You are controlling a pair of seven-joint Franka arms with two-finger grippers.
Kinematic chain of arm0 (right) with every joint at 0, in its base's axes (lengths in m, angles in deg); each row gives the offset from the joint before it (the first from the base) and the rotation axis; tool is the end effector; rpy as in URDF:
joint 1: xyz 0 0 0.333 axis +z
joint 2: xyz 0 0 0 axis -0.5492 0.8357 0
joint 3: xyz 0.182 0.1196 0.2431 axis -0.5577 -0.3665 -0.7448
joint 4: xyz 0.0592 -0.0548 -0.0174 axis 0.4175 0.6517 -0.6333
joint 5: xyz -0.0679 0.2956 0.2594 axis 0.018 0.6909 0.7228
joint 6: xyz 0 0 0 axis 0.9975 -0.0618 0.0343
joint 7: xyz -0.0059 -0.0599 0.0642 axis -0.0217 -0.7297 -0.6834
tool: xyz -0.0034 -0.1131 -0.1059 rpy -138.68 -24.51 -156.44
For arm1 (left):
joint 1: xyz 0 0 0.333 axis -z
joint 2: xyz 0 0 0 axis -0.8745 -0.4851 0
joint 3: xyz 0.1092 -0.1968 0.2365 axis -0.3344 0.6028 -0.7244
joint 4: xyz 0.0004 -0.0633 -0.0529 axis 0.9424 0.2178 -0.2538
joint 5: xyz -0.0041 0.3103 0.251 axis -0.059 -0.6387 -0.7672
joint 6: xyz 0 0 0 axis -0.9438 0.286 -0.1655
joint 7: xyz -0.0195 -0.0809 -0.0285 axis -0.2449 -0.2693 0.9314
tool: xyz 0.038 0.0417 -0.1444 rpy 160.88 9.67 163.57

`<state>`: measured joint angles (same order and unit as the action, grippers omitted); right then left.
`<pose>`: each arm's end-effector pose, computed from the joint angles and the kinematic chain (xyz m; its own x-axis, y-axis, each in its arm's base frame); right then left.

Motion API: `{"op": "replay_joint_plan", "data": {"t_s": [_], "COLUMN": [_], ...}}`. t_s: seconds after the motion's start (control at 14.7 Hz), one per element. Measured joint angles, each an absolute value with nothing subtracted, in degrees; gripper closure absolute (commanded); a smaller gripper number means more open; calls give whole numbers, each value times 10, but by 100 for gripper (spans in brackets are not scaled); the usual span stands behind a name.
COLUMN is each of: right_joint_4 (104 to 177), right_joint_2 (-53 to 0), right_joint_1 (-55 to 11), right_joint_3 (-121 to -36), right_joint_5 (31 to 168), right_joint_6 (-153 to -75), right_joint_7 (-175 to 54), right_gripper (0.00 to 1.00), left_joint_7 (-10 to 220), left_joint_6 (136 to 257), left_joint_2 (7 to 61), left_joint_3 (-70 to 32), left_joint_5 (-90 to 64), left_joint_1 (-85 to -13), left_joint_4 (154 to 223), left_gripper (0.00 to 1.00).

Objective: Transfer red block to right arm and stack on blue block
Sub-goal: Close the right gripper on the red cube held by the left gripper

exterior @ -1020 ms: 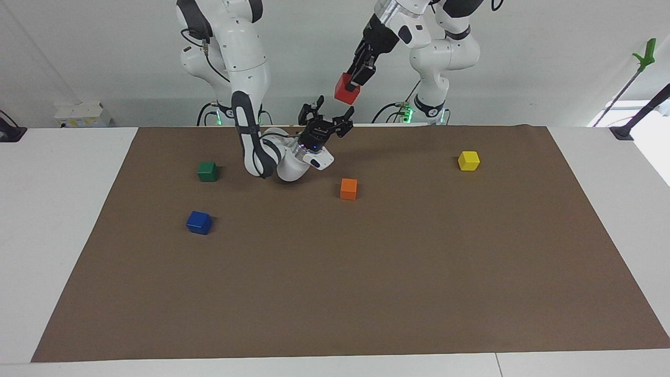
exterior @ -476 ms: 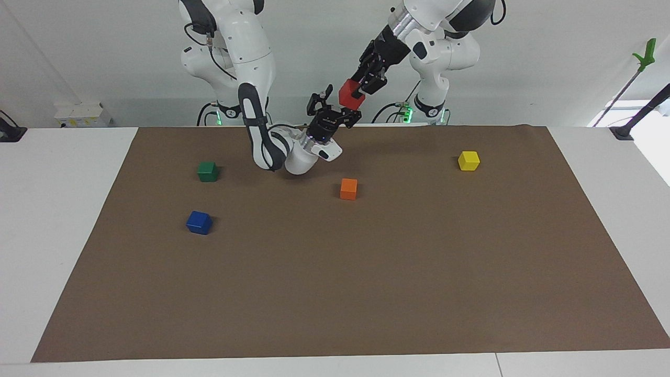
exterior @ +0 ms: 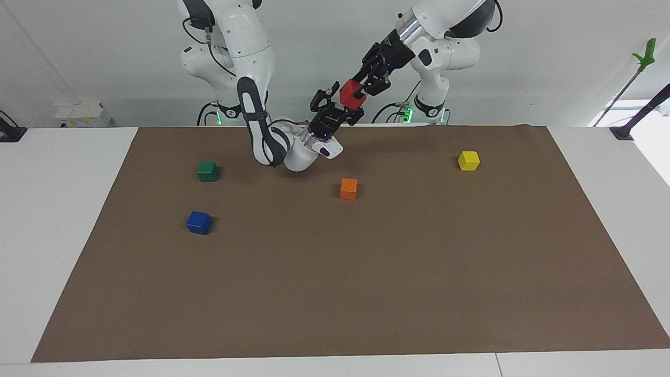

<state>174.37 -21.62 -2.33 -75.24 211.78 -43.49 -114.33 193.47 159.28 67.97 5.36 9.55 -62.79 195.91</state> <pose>0.3744 0.3827 0.3735 0.9966 0.0762 -0.0316 -0.0817 0.8595 -0.5045 0.3626 -0.3185 0.5915 0.0156 0.8004 -0.5992 0.9944 -0.0751 -0.0744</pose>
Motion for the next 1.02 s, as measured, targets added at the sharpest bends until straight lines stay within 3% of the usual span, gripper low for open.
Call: {"op": "replay_joint_plan", "data": {"t_s": [0.07, 0.2, 0.27, 1.02], "right_joint_4": [1745, 1748, 1749, 1753], "right_joint_2": [-222, -233, -235, -257], "right_joint_1": [-24, -27, -28, -38], "right_joint_3": [-752, -752, -752, -752], "right_joint_5": [2118, 2118, 2118, 2113], "right_joint_6": [-445, -463, -471, -516], "right_joint_7": [-1136, -1127, -1124, -1103], "right_gripper": [38, 92, 100, 100], "left_joint_7": [1932, 1927, 1924, 1930], "left_joint_6": [1593, 1593, 1594, 1609], "left_joint_2": [686, 694, 697, 701], "left_joint_3": [52, 50, 51, 46], "left_joint_5": [97, 100, 103, 115], "left_joint_1": [-628, -628, -627, -626], "left_joint_4": [1966, 1975, 1977, 1979], "left_gripper": [100, 100, 100, 100]}}
